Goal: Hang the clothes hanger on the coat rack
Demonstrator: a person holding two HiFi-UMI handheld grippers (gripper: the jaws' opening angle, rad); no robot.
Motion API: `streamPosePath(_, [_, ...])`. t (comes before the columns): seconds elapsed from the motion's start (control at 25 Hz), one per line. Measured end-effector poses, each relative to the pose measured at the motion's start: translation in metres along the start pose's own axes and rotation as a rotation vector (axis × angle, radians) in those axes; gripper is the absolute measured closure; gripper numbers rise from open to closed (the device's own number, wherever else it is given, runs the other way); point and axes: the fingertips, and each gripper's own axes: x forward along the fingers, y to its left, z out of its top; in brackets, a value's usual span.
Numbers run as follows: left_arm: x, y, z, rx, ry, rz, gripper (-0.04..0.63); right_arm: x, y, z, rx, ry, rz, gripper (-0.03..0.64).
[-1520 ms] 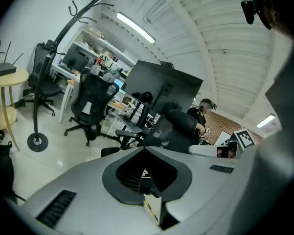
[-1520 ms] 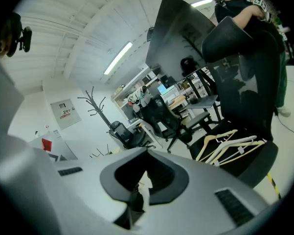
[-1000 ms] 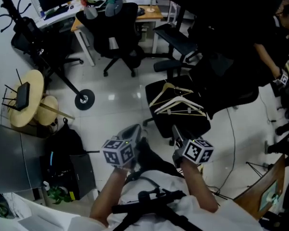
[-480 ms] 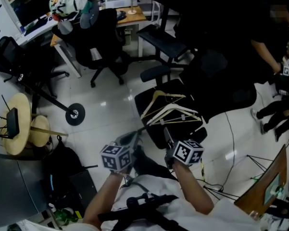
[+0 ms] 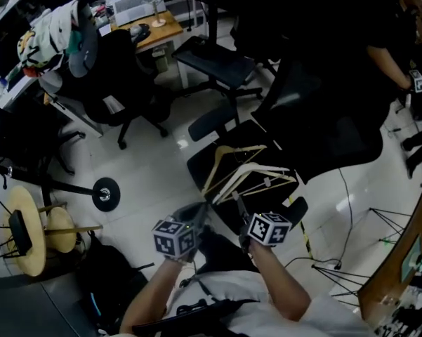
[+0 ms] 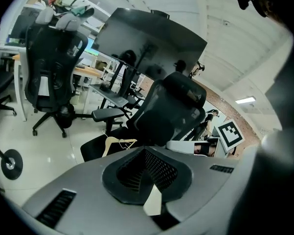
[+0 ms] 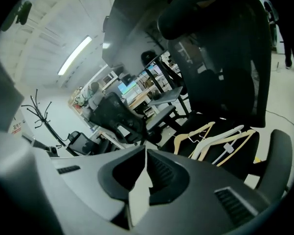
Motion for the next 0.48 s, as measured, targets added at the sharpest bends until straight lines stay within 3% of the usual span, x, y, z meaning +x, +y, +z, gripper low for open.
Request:
streamPosePath(0.28, [0.053, 0.027, 0.016, 0.014, 0.098, -0.029, 0.601, 0.052, -0.054, -0.008, 0.048, 0.035, -0.154, 0.586])
streamPosePath(0.48, [0.074, 0.048, 0.009, -0.03, 0.145, -0.037, 0.601, 0.078, -0.077, -0.007, 0.051, 0.051, -0.258, 0.57])
